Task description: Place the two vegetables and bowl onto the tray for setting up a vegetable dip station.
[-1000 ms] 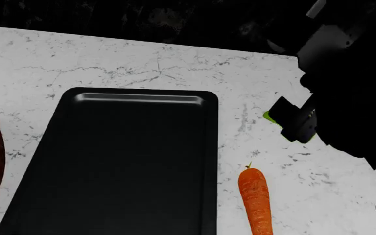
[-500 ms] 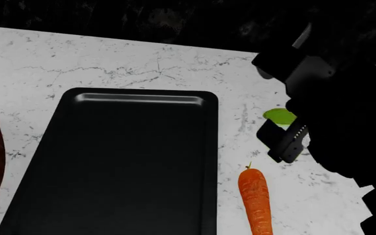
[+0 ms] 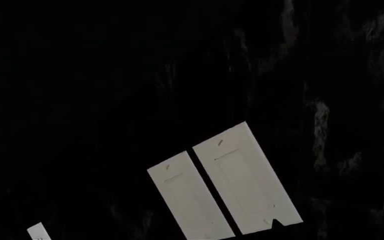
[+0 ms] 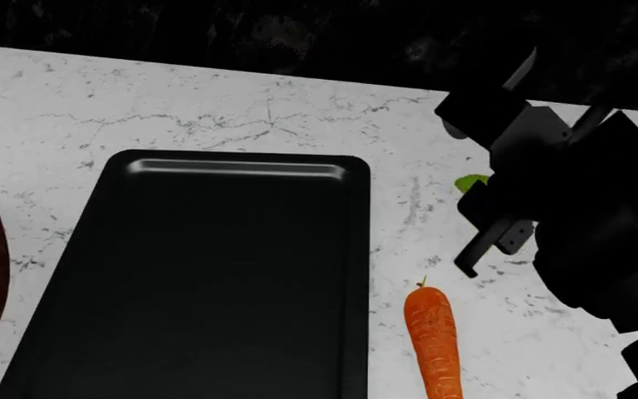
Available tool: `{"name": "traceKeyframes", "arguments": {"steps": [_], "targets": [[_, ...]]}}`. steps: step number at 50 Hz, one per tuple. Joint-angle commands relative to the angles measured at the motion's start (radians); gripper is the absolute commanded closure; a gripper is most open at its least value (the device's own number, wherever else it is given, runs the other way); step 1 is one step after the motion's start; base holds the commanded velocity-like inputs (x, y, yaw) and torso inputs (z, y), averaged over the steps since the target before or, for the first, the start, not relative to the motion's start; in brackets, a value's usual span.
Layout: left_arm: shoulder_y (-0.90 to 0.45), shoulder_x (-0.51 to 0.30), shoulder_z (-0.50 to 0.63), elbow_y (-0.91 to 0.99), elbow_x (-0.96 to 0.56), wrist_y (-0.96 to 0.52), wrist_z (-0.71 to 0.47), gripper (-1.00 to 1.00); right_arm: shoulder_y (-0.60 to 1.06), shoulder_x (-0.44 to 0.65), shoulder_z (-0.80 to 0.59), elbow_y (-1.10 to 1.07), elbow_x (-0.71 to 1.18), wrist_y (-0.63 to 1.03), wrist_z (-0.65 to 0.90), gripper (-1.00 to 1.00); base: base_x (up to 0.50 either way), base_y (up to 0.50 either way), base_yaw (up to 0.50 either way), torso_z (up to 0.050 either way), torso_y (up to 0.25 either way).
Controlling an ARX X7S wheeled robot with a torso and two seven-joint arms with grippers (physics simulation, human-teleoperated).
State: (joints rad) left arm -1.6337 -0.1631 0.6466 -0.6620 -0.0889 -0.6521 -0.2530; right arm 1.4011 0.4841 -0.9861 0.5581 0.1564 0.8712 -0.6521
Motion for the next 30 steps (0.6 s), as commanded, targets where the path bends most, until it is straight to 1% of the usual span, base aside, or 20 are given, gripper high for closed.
{"name": "traceKeyframes", "arguments": {"steps": [1, 4, 7, 13, 18, 22, 24, 25, 26, 30], "targets": [[-0.018, 0.027, -0.040, 0.001, -0.031, -0.016, 0.034, -1.00, -0.039, 0.011, -0.022, -0.033, -0.051, 0.036, -0.029, 1.00, 0.00, 0.00, 0.00, 0.000, 0.000], [-0.019, 0.024, -0.042, 0.022, -0.034, -0.028, 0.033, -1.00, 0.001, 0.038, -0.029, -0.127, -0.061, 0.106, -0.039, 1.00, 0.00, 0.00, 0.00, -0.003, -0.003], [-0.018, 0.009, -0.053, 0.096, -0.046, -0.075, 0.033, -1.00, 0.083, 0.079, -0.040, -0.271, -0.072, 0.226, -0.070, 1.00, 0.00, 0.00, 0.00, 0.000, 0.000], [-0.009, -0.010, -0.069, 0.198, -0.064, -0.141, 0.028, -1.00, 0.200, 0.120, -0.049, -0.437, -0.088, 0.361, -0.107, 1.00, 0.00, 0.00, 0.00, 0.000, 0.000], [-0.003, -0.019, -0.076, 0.247, -0.073, -0.168, 0.023, -1.00, 0.241, 0.129, -0.052, -0.487, -0.094, 0.399, -0.118, 1.00, 0.00, 0.00, 0.00, 0.000, 0.000], [-0.001, -0.022, -0.076, 0.250, -0.074, -0.170, 0.022, -1.00, 0.254, 0.121, -0.040, -0.494, -0.091, 0.407, -0.116, 1.00, 0.00, 0.00, 0.00, 0.000, 0.000], [-0.003, -0.021, -0.076, 0.244, -0.074, -0.168, 0.021, -1.00, 0.247, 0.103, 0.006, -0.494, -0.068, 0.418, -0.115, 1.00, 0.00, 0.00, 0.00, 0.000, 0.000], [-0.001, -0.022, -0.075, 0.248, -0.074, -0.171, 0.020, -1.00, 0.243, 0.080, 0.038, -0.477, -0.044, 0.456, -0.124, 1.00, 0.00, 0.00, 0.00, 0.000, 0.000], [0.000, -0.023, -0.075, 0.252, -0.074, -0.174, 0.020, -1.00, 0.240, 0.076, 0.029, -0.473, -0.049, 0.455, -0.118, 1.00, 0.00, 0.00, 0.00, 0.000, 0.000], [0.010, -0.026, -0.080, 0.275, -0.079, -0.185, 0.012, -1.00, 0.226, 0.028, 0.067, -0.454, -0.031, 0.493, -0.106, 1.00, 0.00, 0.00, 0.00, 0.000, 0.000]]}}
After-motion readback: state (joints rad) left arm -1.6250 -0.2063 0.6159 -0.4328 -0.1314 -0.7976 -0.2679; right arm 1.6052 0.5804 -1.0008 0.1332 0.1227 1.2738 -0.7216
